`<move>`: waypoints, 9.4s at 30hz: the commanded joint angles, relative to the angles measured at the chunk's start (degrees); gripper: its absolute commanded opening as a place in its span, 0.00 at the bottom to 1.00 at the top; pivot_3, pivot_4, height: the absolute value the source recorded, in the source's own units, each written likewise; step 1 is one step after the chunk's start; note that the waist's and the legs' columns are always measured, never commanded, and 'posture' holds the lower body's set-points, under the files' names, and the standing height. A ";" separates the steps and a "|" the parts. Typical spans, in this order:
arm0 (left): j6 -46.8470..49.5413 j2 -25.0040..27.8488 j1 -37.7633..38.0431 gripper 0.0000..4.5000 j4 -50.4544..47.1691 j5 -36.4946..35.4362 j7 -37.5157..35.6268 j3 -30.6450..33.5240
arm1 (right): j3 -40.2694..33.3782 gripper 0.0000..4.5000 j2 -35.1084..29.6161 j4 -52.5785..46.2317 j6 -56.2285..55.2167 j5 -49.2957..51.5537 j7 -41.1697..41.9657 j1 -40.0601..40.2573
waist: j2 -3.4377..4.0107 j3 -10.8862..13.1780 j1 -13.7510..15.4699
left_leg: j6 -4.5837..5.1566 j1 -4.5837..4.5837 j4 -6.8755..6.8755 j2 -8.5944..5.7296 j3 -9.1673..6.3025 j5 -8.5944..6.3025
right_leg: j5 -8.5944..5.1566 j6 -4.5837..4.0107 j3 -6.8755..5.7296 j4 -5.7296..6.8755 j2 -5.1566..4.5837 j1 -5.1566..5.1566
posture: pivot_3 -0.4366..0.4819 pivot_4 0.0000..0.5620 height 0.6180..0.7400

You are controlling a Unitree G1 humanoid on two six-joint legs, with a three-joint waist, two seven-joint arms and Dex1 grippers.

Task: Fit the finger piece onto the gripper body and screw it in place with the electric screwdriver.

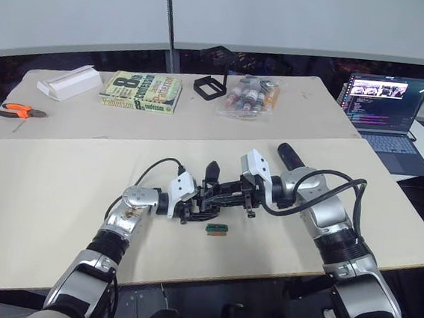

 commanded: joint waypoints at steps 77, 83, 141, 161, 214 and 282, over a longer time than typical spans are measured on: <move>-0.34 0.31 1.39 0.53 -1.68 -0.28 -0.19 0.06 | -4.78 0.99 2.14 -11.72 3.63 8.73 1.77 0.95 | 0.01 0.02 0.10 | 0.10 -0.01 0.00 -0.01 0.02 -0.06 | 0.00 0.00 -0.02 -0.04 0.01 0.00 | 0.48 0.27 1.00; 0.78 -0.26 1.36 0.64 -2.00 -1.40 0.72 1.23 | -8.86 1.00 -0.19 -16.06 4.50 11.45 -0.48 1.99 | 0.01 0.03 0.21 | 0.12 -0.03 0.00 -0.02 0.02 -0.07 | 0.00 0.01 -0.03 -0.04 0.00 0.00 | 0.48 0.27 1.00; 25.86 21.99 30.83 1.00 -64.31 -37.71 14.03 29.08 | -12.66 0.74 -14.96 32.45 7.08 -14.28 -27.77 -7.47 | 0.67 0.98 0.36 | 0.18 -0.23 -0.02 0.55 0.63 -0.43 | 0.10 -0.08 0.00 -0.77 0.13 -0.01 | 0.48 0.27 1.00; 21.25 25.73 38.01 1.00 -68.62 -34.46 5.31 27.02 | -15.24 0.44 -28.50 -20.97 23.73 -3.56 -15.54 21.92 | 0.73 1.04 0.67 | 0.28 -0.27 0.03 0.60 0.64 -0.48 | 0.18 -0.06 -0.03 -0.76 0.13 0.03 | 0.48 0.27 1.00; 22.28 25.19 42.51 1.00 -75.34 -34.71 10.34 25.23 | 31.69 0.50 -35.51 -12.98 47.54 -20.78 -0.25 -12.41 | 0.70 1.06 1.56 | 0.18 -0.34 0.06 0.62 0.65 -0.43 | 0.21 -0.10 -0.20 -0.84 0.10 -0.05 | 0.48 0.27 1.00; 11.13 9.32 27.28 1.00 -42.39 -12.76 7.25 1.70 | -15.95 0.43 -1.21 -21.49 -7.02 13.35 -3.14 16.72 | 0.68 1.04 0.91 | 0.17 -0.08 0.04 0.59 0.66 -0.43 | 0.26 -0.08 -0.19 -0.68 0.14 0.05 | 0.48 0.27 1.00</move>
